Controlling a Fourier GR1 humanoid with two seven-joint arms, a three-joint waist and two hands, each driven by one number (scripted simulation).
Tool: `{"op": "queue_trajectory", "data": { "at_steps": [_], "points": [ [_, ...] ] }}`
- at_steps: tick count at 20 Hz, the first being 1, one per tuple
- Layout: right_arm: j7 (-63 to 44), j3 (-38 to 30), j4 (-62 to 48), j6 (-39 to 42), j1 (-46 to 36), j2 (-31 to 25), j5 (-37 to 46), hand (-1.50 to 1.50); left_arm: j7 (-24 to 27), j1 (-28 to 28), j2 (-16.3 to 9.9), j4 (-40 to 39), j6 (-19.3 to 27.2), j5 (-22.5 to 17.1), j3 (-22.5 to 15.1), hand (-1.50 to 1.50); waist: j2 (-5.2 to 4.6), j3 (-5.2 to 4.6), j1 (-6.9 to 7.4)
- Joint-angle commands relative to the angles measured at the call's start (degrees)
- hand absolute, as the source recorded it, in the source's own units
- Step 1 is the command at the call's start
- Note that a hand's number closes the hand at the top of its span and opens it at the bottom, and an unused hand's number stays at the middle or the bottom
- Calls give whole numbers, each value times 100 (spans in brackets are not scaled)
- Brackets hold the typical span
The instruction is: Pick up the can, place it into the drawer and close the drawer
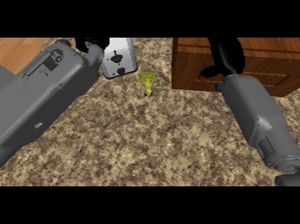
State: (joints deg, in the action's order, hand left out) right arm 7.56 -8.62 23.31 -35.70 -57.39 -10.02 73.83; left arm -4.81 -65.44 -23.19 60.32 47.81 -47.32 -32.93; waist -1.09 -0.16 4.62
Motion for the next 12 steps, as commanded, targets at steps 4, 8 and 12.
{"op": "queue_trajectory", "data": {
  "at_steps": [4,8,12],
  "points": [
    [-59,-247,-708,-268,-657,-350,9,-150,-284,31,-172,402,80,134,-36,-150,-40,29,108],
    [-252,-254,-926,-253,-950,-451,101,-150,-247,211,-281,547,1,135,54,-150,-76,26,183],
    [-490,-245,-1101,-178,-1237,-340,161,-150,-403,148,-271,640,-68,131,34,-150,-116,26,231]
  ]
}}
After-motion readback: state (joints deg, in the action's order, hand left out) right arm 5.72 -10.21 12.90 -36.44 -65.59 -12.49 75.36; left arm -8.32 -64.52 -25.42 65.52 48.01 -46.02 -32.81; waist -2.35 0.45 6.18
